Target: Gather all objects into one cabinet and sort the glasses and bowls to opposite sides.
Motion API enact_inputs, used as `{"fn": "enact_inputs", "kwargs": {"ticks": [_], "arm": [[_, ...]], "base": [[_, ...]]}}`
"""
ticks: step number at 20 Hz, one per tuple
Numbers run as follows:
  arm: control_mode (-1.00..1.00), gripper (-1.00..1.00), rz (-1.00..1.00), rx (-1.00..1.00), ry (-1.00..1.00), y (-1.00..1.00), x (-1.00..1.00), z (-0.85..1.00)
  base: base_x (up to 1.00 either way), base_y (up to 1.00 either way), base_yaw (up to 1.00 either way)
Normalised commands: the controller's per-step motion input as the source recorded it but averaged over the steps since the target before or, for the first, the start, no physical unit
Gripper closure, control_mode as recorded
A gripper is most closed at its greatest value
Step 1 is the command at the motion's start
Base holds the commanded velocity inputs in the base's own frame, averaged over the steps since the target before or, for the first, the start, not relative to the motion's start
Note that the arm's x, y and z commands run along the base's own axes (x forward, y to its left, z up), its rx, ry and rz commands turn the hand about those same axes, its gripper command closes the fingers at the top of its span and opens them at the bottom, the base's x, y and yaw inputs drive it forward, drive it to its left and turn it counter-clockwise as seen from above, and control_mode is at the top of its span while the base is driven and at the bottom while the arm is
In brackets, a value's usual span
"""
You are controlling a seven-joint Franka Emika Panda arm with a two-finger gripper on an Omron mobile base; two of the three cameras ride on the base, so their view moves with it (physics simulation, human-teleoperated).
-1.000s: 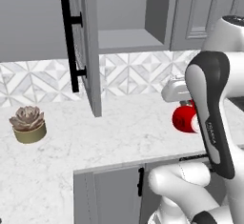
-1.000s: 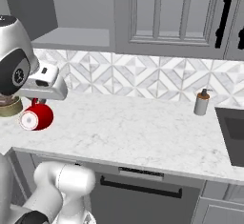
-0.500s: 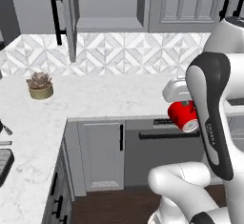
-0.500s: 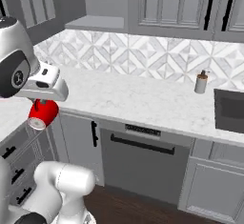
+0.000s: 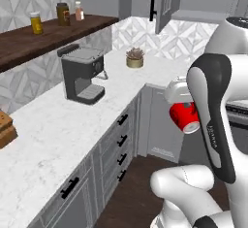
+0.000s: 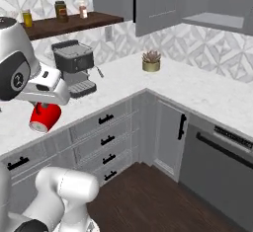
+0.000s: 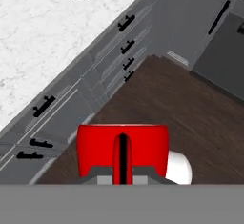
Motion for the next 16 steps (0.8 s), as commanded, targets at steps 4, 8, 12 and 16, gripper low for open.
{"fn": "enact_inputs", "kwargs": {"ticks": [4, 8, 12, 16], "arm": [[1.0, 1.0, 0.0, 0.0, 0.0, 0.0, 0.0, 0.0], [1.0, 1.0, 0.0, 0.0, 0.0, 0.0, 0.0, 0.0], [1.0, 1.0, 0.0, 0.0, 0.0, 0.0, 0.0, 0.0], [1.0, 1.0, 0.0, 0.0, 0.0, 0.0, 0.0, 0.0]], "base": [[-1.0, 0.08, 0.78], [-1.0, 0.2, 0.76], [-1.0, 0.46, 0.69], [-1.0, 0.68, 0.64]]}}
